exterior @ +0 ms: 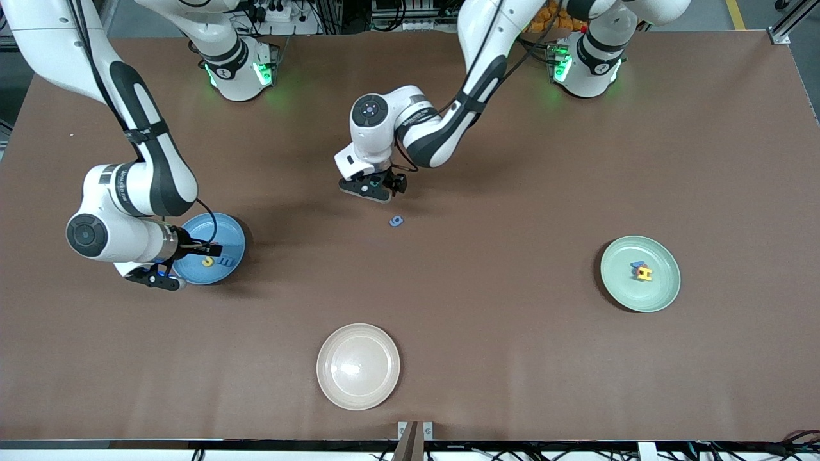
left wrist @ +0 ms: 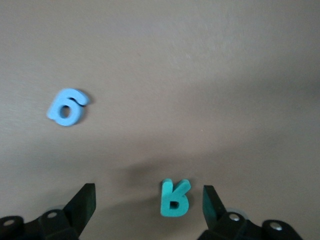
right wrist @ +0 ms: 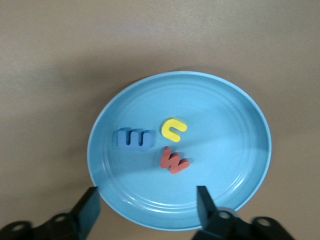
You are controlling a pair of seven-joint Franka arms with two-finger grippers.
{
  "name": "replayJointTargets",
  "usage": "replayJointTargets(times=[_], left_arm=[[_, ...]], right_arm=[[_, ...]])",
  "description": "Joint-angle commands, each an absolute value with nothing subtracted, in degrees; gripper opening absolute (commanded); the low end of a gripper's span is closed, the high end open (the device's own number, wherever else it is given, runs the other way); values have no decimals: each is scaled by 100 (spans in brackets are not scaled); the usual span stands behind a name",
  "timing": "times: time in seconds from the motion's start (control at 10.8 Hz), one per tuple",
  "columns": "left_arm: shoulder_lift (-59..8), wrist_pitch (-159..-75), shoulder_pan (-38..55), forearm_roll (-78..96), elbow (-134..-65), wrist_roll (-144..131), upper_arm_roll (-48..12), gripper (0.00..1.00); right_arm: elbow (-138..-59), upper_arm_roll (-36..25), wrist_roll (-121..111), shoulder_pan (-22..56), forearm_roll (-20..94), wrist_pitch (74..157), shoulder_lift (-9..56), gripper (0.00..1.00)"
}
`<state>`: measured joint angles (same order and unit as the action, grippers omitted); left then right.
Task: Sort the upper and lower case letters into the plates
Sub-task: 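Grasp the teal R with the left gripper and carry it to the green plate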
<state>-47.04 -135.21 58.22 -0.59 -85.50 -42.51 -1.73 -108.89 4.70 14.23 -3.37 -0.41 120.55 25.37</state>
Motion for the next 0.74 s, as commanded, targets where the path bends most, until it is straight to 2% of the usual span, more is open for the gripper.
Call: replayJointTargets(times=[0.0,0.09,0.19,0.37,0.46,0.56,0.65], left_arm=[[-4930,-13588,6108,70,-8341,-4473,44,91],[-4974,-13588,6161,70,-8341,-4561,44,90],[-4975,-13597,6179,70,-8341,-4579,44,85],[-5044,-13597,6205,70,-8323,-4579,44,68],[-5054,-13597,6222,70,-8323,-4579,53,48],[-5054,-13597,6214,70,-8323,-4579,53,17],[-5036,-13597,6214,79,-8323,-4623,61,0]], right_arm=[[-10741,519,1459,-238,-132,11866,2479,100],[-10732,519,1407,-237,-132,11865,2479,100],[-10740,519,1398,-211,-132,11874,2479,100],[-10732,519,1406,-132,-132,11874,2487,100],[-10723,519,1415,-114,-132,11874,2487,100],[-10723,519,1476,-71,-132,11874,2487,100],[-10723,519,1477,-70,-132,11874,2479,100]])
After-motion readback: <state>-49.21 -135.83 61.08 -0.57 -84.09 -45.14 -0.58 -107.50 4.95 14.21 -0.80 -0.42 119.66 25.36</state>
